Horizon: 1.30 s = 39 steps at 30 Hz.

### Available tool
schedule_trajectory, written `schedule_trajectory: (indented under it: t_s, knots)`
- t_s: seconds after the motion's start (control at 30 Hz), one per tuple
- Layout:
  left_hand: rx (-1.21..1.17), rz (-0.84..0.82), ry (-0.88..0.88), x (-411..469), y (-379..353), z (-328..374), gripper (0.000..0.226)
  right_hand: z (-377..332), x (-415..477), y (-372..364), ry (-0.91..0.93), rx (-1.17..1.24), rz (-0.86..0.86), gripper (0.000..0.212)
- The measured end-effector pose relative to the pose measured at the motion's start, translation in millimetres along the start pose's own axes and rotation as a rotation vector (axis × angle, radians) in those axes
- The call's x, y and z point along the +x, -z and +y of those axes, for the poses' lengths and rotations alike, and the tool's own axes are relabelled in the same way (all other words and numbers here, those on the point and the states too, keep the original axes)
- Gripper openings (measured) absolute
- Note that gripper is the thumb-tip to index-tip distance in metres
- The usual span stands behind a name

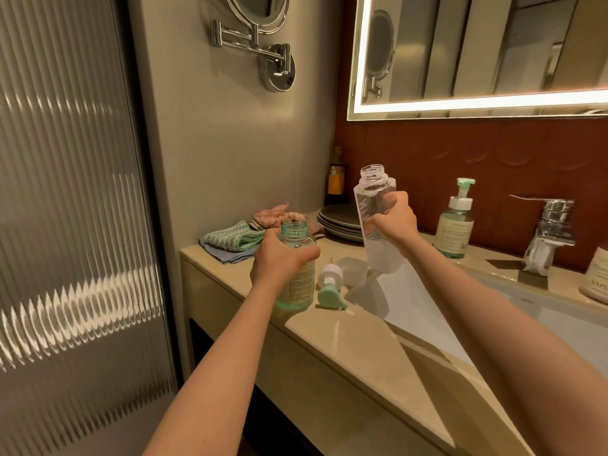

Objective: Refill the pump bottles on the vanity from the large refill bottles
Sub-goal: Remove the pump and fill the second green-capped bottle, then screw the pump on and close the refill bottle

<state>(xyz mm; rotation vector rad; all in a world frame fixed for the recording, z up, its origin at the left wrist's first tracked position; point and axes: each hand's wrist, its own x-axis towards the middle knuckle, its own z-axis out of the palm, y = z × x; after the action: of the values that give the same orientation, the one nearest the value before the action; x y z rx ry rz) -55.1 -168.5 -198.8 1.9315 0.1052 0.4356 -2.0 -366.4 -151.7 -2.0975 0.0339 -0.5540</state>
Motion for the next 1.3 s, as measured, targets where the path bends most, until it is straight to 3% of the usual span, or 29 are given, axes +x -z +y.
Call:
schedule_trajectory:
  t_s: [0.13, 0.43, 0.8, 1.0, 1.07, 1.13, 1.17, 1.23, 1.3]
  knots:
    - [0.003, 0.004, -0.002, -1, 0, 0, 0.065, 6, 4, -4, -0.067, 0.059, 0.041, 0.059]
    - [-0.012, 0.004, 0.007, 2, -2, -3, 0.061, 17, 14, -23, -0.166, 0.162, 0.074, 0.063]
    - [-0.012, 0.013, 0.002, 2, -2, -4, 0.079, 26, 25, -36, -0.201, 0.177, -0.077, 0.084]
    - [-0.011, 0.017, 0.018, 0, -1, -2, 0.075, 20, 18, -27, -0.310, 0.059, -0.093, 0.109]
    - [-0.011, 0.017, 0.015, 0, -1, -2, 0.076, 18, 3, -21, -0.198, -0.086, 0.109, 0.089]
    - [-0.013, 0.018, 0.019, -1, -1, -2, 0.077, 16, -15, -16, 0.113, -0.332, 0.359, 0.049]
    - [-0.012, 0.019, 0.022, -2, -1, -1, 0.077, 14, -22, -16, 0.293, -0.427, 0.382, 0.035]
    - [-0.015, 0.019, 0.028, -3, -1, 0, 0.078, 9, -35, -19, 0.609, -0.583, 0.176, 0.029]
    - [-0.018, 0.018, 0.031, -4, 0, 2, 0.087, 4, -48, -26, 0.834, -0.759, -0.181, 0.043]
